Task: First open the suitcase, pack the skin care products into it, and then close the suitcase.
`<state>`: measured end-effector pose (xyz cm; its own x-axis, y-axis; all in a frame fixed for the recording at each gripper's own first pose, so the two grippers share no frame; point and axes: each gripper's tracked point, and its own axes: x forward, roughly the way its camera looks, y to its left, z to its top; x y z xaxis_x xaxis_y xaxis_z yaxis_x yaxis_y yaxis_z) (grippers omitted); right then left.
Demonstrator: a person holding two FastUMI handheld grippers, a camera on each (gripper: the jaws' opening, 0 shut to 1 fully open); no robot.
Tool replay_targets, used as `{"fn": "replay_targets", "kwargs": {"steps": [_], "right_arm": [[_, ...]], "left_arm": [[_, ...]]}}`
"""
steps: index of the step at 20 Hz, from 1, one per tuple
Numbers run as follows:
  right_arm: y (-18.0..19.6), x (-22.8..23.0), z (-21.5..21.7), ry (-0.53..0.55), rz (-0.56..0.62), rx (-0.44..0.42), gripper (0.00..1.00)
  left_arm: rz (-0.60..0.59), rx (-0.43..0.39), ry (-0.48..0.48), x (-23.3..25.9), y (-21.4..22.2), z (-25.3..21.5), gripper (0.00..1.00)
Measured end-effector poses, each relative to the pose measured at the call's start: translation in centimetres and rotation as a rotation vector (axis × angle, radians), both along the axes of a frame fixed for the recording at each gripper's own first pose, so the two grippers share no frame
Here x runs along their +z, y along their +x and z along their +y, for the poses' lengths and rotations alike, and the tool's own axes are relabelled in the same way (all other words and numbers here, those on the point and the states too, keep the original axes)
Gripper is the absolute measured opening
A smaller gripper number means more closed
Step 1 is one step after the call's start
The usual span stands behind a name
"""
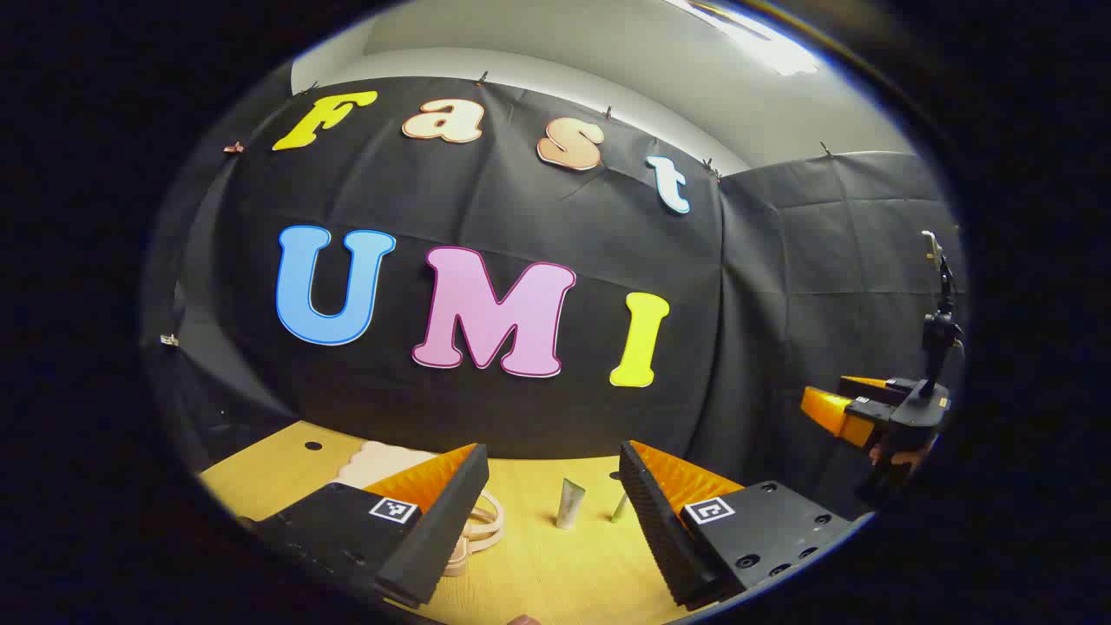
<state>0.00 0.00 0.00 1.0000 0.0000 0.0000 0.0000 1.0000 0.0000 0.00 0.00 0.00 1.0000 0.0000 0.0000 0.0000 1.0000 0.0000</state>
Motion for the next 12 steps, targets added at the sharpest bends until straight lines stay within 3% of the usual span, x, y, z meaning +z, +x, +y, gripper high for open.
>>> {"fn": "replay_targets", "kwargs": {"steps": [2, 5, 7, 10, 12], "right_arm": [[-0.2, -0.8, -3.9, -0.028, 0.030, -0.066, 0.94], [-1.1, -1.1, -3.6, -0.016, 0.057, -0.074, 0.97], [-1.7, -0.6, -0.5, 0.015, 0.059, -0.025, 0.97], [-3.3, 1.3, 7.1, 0.164, 0.069, 0.114, 0.97], [-3.9, 3.2, 10.5, 0.154, 0.033, 0.175, 0.97]], "left_arm": [[0.005, -0.010, 0.000, -0.1, 0.4, -0.4, 0.96], [0.009, -0.029, 0.005, -0.2, 0.9, -1.4, 0.95], [0.006, -0.053, 0.018, -0.1, 1.5, -2.1, 0.95], [-0.022, -0.099, 0.049, 0.3, 2.4, -3.0, 0.96], [-0.021, -0.114, 0.068, -0.1, 3.1, -3.2, 0.95]]}}
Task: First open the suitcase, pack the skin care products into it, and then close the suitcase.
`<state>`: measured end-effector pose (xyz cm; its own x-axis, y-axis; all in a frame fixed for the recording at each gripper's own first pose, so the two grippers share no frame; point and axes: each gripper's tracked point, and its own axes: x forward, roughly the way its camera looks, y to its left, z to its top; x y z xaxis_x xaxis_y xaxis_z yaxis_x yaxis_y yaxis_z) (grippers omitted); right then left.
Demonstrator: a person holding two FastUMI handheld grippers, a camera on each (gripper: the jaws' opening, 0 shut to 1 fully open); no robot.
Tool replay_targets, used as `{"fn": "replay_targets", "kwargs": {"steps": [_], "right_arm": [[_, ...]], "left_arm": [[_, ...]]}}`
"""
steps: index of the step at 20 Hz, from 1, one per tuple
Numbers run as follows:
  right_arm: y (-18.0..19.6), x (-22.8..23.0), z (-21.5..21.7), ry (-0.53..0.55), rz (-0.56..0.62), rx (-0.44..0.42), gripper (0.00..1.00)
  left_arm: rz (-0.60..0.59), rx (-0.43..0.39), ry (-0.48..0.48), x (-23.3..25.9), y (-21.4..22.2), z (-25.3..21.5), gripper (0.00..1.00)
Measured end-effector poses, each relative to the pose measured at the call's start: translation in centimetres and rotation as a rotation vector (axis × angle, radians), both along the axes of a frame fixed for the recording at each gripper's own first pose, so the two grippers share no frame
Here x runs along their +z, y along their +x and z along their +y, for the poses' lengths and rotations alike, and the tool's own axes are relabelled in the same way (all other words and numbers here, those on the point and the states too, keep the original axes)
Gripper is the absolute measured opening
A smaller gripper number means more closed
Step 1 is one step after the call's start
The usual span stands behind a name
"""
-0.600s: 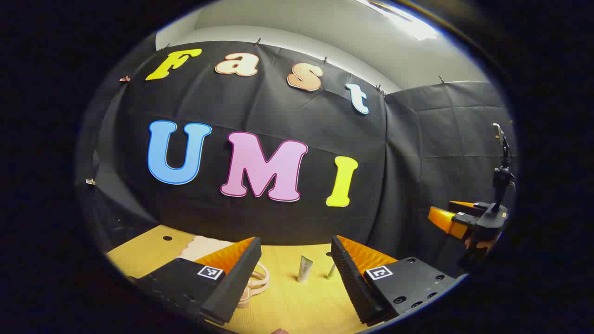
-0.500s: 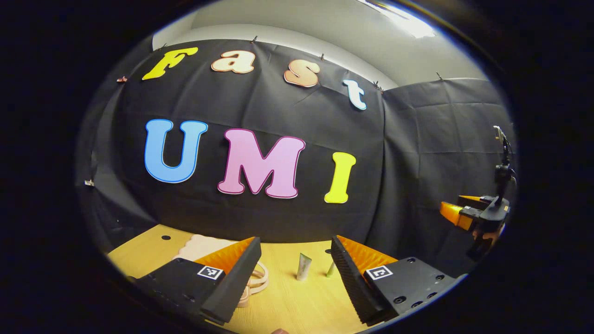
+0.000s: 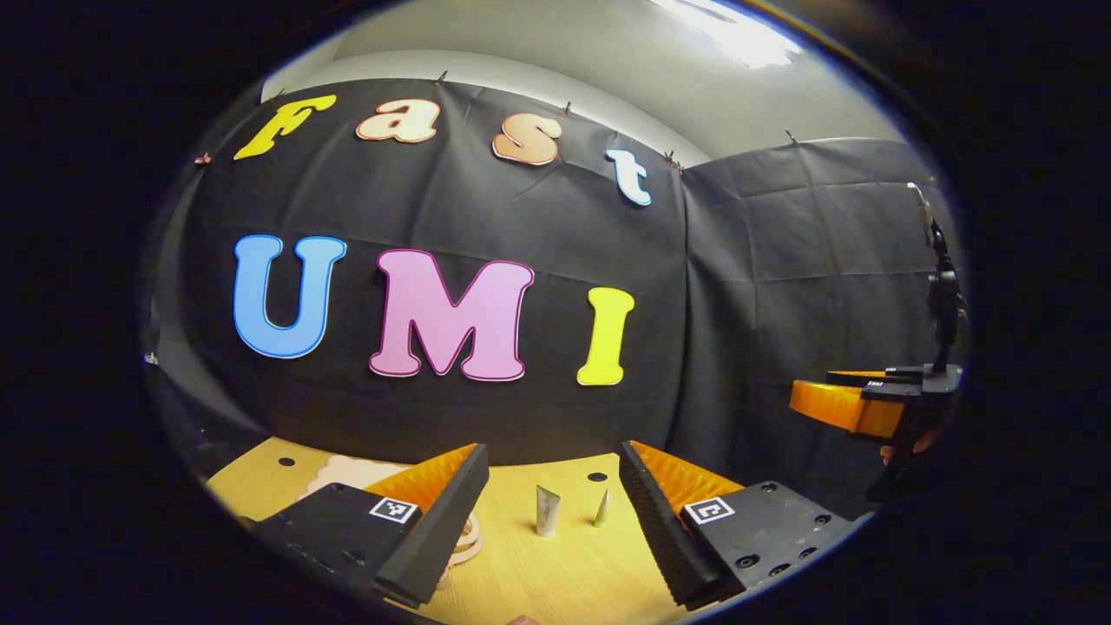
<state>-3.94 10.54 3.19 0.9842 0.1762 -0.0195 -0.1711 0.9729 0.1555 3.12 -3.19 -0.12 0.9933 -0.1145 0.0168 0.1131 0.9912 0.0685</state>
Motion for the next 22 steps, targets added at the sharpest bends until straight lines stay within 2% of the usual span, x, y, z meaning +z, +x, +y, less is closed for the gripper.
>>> {"fn": "replay_targets", "kwargs": {"steps": [2, 5, 8, 14, 18, 22], "right_arm": [[-0.2, 1.8, 2.0, -0.016, -0.052, 0.032, 0.96], [-0.5, 1.5, 3.6, -0.018, -0.032, 0.072, 0.94], [-0.6, 1.2, 2.8, -0.067, -0.044, 0.054, 0.96], [-1.0, -1.8, 3.3, -0.145, -0.014, 0.081, 0.94], [0.1, -1.8, 4.3, -0.099, -0.010, 0.118, 0.96], [1.1, -2.0, 4.8, -0.068, -0.028, 0.159, 0.96]], "left_arm": [[0.002, -0.033, -0.023, 0.3, 0.7, -0.7, 0.96], [0.004, -0.054, -0.052, 0.3, 1.3, -1.2, 0.96], [0.019, -0.084, -0.049, -0.8, 2.1, -1.0, 0.96], [0.150, -0.011, 0.029, -4.7, 3.6, 5.1, 0.96], [0.292, 0.008, 0.063, -9.3, 5.2, 7.9, 0.96], [0.416, -0.013, 0.101, -13.4, 9.1, 7.5, 0.96]]}}
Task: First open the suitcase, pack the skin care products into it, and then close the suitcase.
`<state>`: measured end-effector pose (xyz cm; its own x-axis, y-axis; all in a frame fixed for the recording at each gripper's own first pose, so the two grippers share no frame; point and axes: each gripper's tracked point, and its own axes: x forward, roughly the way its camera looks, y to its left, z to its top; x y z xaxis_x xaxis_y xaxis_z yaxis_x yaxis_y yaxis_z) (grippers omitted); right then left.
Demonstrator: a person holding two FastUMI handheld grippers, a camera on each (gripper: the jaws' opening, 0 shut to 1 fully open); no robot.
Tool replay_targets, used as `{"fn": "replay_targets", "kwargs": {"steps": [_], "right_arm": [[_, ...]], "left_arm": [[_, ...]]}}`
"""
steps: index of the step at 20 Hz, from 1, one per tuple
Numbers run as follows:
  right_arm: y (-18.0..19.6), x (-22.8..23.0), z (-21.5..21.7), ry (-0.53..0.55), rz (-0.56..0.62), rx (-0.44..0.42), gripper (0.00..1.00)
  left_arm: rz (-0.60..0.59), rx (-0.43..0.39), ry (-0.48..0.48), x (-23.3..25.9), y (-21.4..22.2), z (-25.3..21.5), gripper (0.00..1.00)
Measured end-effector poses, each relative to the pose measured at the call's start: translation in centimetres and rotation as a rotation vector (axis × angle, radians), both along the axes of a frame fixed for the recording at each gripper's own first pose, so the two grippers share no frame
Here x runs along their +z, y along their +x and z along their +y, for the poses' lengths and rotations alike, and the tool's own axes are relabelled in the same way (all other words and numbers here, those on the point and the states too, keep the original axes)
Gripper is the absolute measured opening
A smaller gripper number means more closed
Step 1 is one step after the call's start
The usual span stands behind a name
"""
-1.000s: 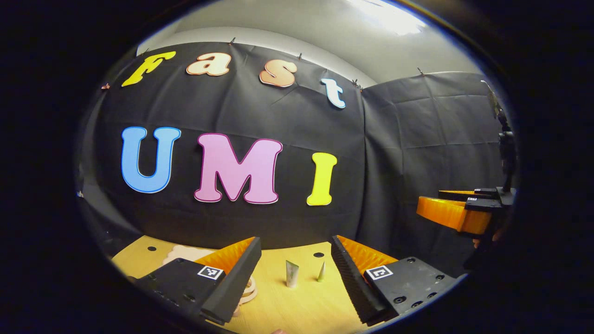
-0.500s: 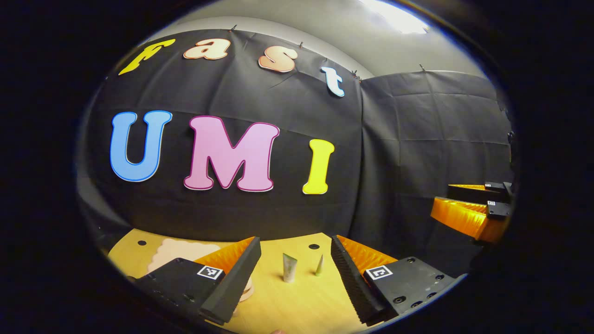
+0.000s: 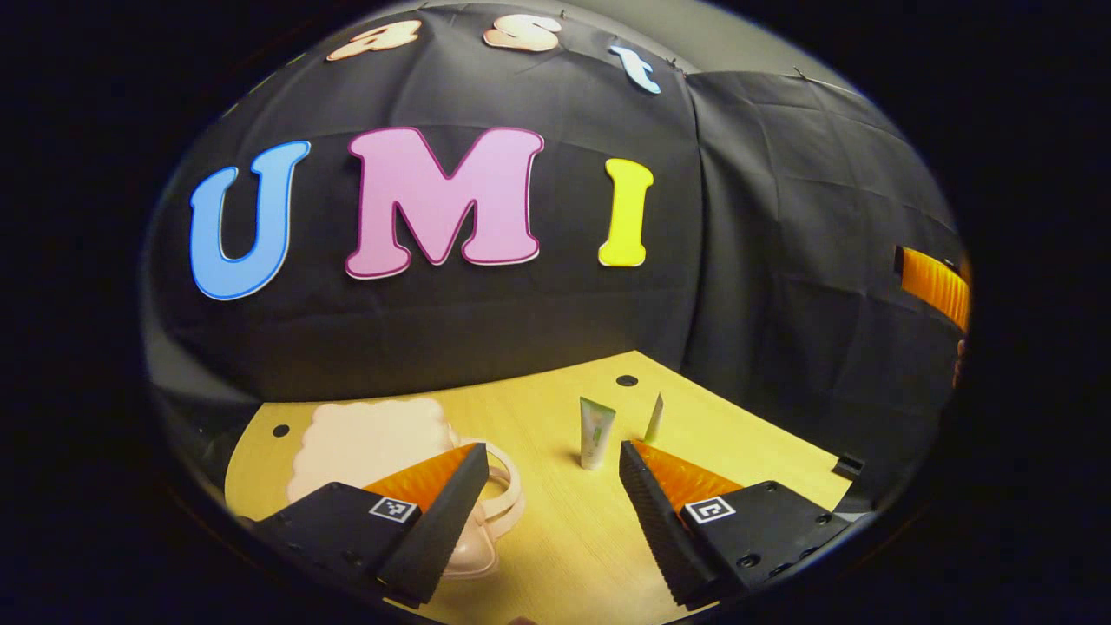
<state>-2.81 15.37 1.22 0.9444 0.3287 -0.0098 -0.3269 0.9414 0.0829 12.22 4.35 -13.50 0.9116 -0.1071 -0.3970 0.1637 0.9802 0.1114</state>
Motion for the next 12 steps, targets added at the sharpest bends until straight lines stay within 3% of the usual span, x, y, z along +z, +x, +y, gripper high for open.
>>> {"fn": "replay_targets", "kwargs": {"steps": [6, 12], "right_arm": [[3.3, -2.7, -1.4, 0.043, 0.047, 0.043, 0.96], [6.1, -6.2, -5.6, 0.061, 0.124, 0.000, 0.96]], "left_arm": [[0.274, 0.092, 0.064, -7.9, 5.8, 1.7, 0.96], [0.442, 0.198, 0.175, -14.0, 9.6, 5.7, 0.97]]}}
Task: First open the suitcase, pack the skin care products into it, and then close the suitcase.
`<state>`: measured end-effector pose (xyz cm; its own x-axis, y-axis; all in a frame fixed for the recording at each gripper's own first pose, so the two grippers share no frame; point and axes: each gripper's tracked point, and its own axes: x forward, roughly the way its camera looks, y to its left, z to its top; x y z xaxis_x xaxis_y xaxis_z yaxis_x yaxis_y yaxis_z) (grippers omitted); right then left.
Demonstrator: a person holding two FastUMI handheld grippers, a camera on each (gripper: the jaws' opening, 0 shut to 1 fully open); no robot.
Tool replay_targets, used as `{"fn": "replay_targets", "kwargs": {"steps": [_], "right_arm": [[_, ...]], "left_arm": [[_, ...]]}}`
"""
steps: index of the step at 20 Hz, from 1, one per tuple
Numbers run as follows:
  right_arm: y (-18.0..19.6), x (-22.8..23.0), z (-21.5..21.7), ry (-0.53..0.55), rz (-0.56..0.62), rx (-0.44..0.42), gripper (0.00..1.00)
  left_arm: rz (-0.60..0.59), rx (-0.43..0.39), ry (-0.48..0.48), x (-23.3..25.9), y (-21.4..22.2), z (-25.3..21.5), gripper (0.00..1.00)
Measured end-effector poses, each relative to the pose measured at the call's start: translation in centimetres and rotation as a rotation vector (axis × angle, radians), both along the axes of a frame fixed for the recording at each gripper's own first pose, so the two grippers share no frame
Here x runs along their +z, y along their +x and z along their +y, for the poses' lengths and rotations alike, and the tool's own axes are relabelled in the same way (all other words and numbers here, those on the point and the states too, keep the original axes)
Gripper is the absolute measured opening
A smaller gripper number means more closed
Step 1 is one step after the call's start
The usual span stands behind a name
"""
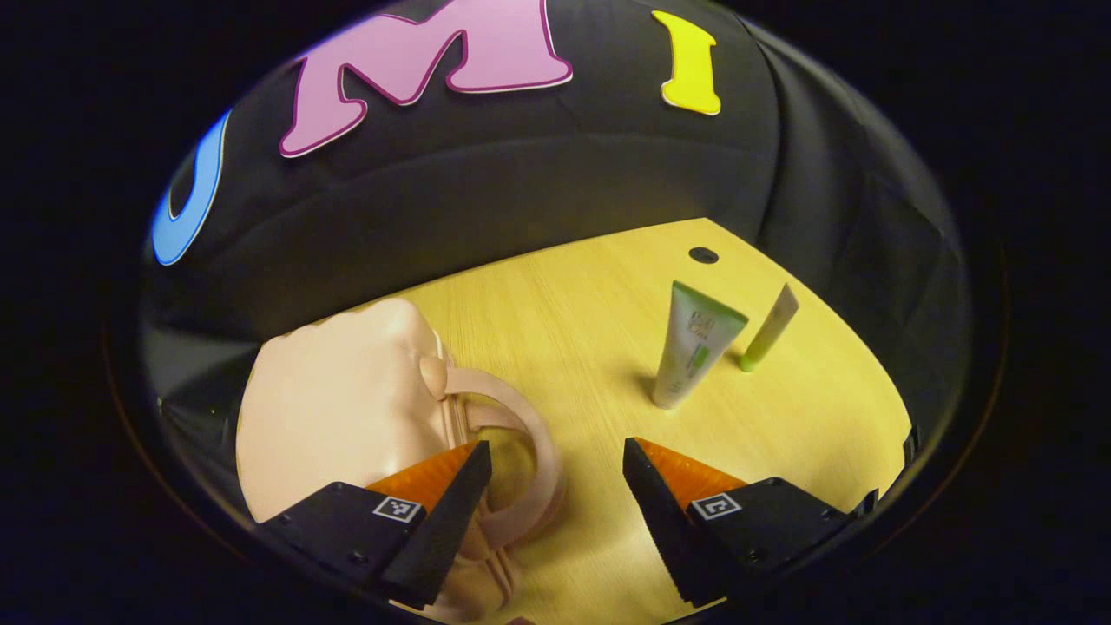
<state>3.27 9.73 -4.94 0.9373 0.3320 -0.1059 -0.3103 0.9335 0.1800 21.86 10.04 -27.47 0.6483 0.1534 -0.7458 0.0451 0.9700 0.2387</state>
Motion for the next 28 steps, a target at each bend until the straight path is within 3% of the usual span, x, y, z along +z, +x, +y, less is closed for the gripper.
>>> {"fn": "replay_targets", "kwargs": {"steps": [7, 8, 9, 10, 11, 14, 22, 28], "right_arm": [[2.3, -1.7, -0.7, -0.005, 0.038, 0.009, 0.96], [2.5, -1.7, -0.6, -0.005, 0.037, 0.014, 0.96], [2.7, -1.6, -0.4, -0.005, 0.036, 0.017, 0.96], [2.8, -1.6, -0.4, -0.004, 0.035, 0.019, 0.96], [3.0, -1.5, -0.3, -0.005, 0.034, 0.022, 0.96], [3.0, -2.1, -0.2, -0.016, 0.044, 0.031, 0.96], [3.0, -2.6, -0.1, -0.019, 0.046, 0.049, 0.96], [3.1, -3.1, 0.5, 0.003, 0.046, 0.091, 0.96]], "left_arm": [[0.039, -0.029, 0.043, -2.1, 2.8, 0.2, 0.95], [0.040, -0.015, 0.053, -2.2, 2.9, 0.7, 0.92], [0.046, 0.009, 0.064, -2.2, 2.8, 1.3, 0.83], [0.059, 0.029, 0.025, -2.9, 2.7, 1.3, 0.51], [0.070, 0.056, -0.016, -3.2, 2.5, 1.4, 0.33], [0.084, 0.133, -0.095, -3.7, 2.1, 1.8, 0.20], [-0.006, 0.067, -0.096, 2.0, 2.1, 1.5, 0.16], [-0.147, 0.061, -0.023, 13.2, 1.6, 5.6, 0.16]]}}
